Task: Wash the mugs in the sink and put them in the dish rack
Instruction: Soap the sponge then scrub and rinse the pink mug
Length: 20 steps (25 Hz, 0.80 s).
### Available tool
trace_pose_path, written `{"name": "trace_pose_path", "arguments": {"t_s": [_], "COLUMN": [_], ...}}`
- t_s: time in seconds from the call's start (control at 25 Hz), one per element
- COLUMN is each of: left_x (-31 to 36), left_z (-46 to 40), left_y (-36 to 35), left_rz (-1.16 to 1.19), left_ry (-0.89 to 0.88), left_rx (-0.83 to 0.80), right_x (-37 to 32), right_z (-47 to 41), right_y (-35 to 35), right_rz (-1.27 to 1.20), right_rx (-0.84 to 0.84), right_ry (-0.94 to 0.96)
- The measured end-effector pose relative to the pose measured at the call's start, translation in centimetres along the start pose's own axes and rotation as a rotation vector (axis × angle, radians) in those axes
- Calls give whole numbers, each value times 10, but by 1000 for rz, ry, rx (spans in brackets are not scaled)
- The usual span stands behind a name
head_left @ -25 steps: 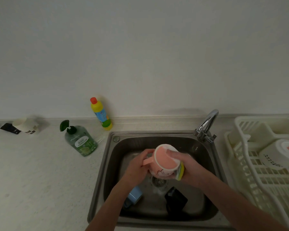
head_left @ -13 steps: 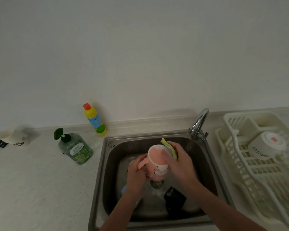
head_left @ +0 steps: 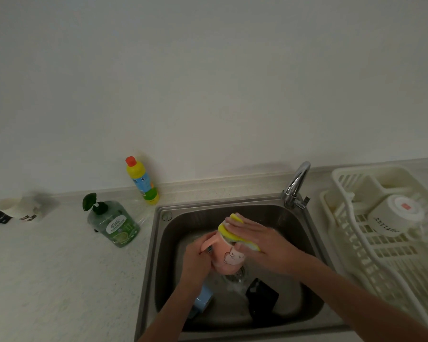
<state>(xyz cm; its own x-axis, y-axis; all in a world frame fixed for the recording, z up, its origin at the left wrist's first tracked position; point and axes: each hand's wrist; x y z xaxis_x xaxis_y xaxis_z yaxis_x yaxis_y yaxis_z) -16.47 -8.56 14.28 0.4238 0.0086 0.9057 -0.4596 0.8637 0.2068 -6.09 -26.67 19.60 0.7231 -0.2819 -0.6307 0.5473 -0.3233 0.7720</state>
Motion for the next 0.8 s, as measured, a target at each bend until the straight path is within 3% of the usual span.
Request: {"name": "trace_pose_path", "arguments": {"t_s": [0.12,0.2,0.4,0.56,0.68,0.8], "left_x": [0,-2,0,0,-6,-7], "left_z": [-4,-4,-10,-12,-17,-19], "left_y": [6,2,-1,-3,0,7], "left_rz": [64,4,-30,-83,-51,-82], "left_ry": [36,2,33,54,78,32], "left_rx": [29,15,69,77,78,113], "right_x": [-1,-9,6,-6,2,-1], "right_z": [11,-2,-8,-19,-27,-10], "right_y": [-17,-21,-6,-19,-6,-13], "right_rz": [3,15,-42,-95,-31,-68], "right_rx": [98,81,31,-17,-62,-88], "right_ry": [2,35,-197,-52,-215,-148]}}
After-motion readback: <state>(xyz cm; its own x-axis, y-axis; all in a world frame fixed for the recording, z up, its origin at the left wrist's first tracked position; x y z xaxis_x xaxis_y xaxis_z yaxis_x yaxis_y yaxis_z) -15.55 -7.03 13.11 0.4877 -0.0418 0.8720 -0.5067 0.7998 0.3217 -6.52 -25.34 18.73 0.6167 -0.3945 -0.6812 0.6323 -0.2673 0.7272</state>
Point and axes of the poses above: each hand's wrist, its own z-axis away from the middle knuckle, its own y-axis out of the back of the hand, x = y × z, and after that the axes turned 4 degrees about y, right-handed
